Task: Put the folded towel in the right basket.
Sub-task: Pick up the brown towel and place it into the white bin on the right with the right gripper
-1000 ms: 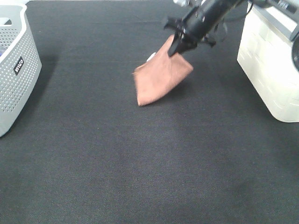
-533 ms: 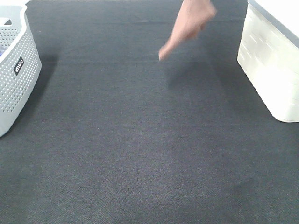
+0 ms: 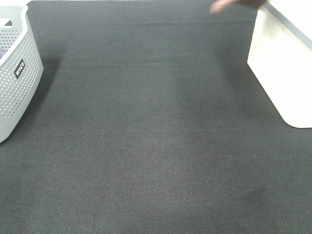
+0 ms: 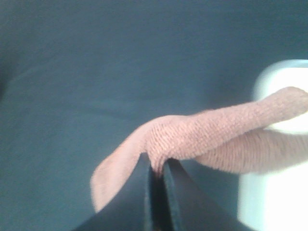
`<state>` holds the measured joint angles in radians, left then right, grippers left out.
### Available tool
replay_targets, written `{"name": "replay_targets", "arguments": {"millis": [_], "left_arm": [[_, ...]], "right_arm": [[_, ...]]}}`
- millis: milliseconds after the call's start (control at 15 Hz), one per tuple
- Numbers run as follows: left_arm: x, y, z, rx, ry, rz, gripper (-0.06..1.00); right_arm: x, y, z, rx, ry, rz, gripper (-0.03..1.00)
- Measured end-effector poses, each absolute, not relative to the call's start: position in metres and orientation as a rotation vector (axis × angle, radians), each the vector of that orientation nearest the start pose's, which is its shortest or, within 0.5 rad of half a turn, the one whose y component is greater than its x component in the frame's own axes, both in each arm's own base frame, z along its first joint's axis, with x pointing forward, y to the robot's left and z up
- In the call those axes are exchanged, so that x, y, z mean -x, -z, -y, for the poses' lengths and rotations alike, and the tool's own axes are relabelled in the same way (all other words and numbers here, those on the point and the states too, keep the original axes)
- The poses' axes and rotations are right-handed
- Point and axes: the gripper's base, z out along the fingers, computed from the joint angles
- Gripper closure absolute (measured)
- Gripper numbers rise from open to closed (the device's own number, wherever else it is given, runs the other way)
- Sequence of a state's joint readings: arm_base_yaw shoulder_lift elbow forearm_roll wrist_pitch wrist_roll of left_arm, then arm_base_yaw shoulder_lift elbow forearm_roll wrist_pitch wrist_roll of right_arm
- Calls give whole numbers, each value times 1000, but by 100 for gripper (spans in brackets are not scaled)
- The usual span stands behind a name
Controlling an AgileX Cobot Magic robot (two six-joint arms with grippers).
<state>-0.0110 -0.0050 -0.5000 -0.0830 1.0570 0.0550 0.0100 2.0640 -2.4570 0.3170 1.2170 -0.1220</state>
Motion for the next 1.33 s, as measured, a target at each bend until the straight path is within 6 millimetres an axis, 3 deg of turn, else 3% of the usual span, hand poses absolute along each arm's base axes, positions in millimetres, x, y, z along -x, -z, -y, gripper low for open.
{"name": "replay_targets", "arguments": {"millis": [67,133,200,267,400,533,733,867,1000,1200,1333], "left_arm": [[6,-278,7,-71,72,-2032,7],[6,-278,7,-71,72,-2032,7],[6,-278,7,-71,72,-2032,7],[6,-278,7,-71,72,-2032,7],[6,-278,7,-71,72,-2032,7],[6,-278,7,-71,72,-2032,7],[6,-278,7,-71,72,-2032,7],[6,-278,7,-71,72,-2032,7],[6,-278,7,-71,72,-2032,7],[6,-278,7,-71,72,-2032,7],[6,-278,7,-71,72,-2032,7]], "right_arm": [[-446,-432,-6,108,-341,-2263,97],[-446,-432,-6,108,-341,-2263,97],[-445,-430,29,11,-359,-2259,97],[-444,-427,51,-48,-373,-2260,97],[-441,-414,93,-151,-371,-2280,97],[-444,-393,116,-223,-378,-2324,97],[-459,-354,124,-271,-445,-2400,97],[-469,-329,129,-349,-471,-2449,91],[-471,-319,133,-415,-445,-2479,72],[-471,-319,133,-438,-460,-2474,33],[-470,-328,125,-422,-502,-2450,22]]}}
